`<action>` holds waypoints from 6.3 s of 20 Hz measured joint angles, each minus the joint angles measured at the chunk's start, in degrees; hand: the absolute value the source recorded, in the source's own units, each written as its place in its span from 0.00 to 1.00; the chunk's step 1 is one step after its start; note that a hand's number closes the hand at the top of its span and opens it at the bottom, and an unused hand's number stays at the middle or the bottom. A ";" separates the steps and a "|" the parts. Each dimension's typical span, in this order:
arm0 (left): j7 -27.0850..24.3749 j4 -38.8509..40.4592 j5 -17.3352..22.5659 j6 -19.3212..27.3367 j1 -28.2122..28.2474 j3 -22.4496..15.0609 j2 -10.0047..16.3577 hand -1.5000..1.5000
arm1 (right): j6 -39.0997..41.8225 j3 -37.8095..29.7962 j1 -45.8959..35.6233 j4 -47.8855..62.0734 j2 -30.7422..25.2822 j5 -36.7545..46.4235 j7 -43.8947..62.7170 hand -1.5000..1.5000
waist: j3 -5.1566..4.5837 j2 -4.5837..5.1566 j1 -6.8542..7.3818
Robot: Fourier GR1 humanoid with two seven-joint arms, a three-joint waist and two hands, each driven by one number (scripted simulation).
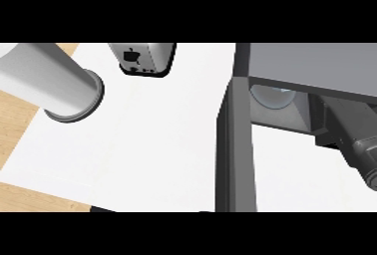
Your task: Pick up the milk, place it into the microwave and close the microwave
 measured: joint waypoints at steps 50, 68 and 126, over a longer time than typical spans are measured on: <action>0.24 5.50 -12.55 -5.22 -2.97 -13.37 -5.84 0.00 | 4.84 0.41 -4.40 -0.44 9.10 -0.75 4.54 0.00 | 0.24 -2.09 -5.62; -4.32 15.76 -33.60 -12.87 -7.97 -25.97 -12.85 0.00 | 32.20 -2.38 11.20 -6.54 16.10 -6.56 -5.63 0.00 | -0.72 -5.68 -11.76; -12.60 64.58 -33.27 57.47 -60.44 -86.72 -15.89 1.00 | 55.69 10.12 82.99 -105.25 -2.84 -39.57 19.69 0.00 | -0.99 -4.36 -19.58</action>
